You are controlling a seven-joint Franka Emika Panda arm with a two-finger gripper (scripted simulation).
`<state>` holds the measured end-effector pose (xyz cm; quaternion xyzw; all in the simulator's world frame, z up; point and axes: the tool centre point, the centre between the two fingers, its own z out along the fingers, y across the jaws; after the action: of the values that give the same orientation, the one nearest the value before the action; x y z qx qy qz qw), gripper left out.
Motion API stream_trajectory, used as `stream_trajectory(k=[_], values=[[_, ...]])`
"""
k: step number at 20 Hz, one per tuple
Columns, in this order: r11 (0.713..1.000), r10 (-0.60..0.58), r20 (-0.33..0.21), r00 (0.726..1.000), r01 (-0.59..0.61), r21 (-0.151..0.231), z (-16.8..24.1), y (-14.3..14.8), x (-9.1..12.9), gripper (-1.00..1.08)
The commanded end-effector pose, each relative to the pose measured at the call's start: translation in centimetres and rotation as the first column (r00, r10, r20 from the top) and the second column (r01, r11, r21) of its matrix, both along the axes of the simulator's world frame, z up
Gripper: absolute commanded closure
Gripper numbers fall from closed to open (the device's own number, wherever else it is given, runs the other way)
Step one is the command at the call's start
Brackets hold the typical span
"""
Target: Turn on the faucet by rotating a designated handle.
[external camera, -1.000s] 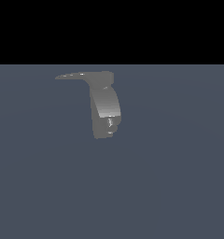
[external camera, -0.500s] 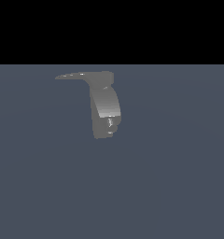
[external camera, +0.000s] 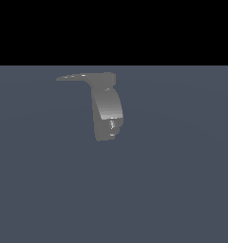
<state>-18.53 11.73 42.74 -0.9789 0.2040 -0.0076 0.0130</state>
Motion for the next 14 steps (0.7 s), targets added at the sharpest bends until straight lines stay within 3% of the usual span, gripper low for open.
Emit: stream_trajectory(k=[1,14], values=[[0.999,-0.051,-0.001,0.999,0.051,0.001,-0.8,1.0,1.0,1.08],[0.955,-0.297,-0.010,0.955,0.297,0.004,-5.0,5.0,7.0,1.08]])
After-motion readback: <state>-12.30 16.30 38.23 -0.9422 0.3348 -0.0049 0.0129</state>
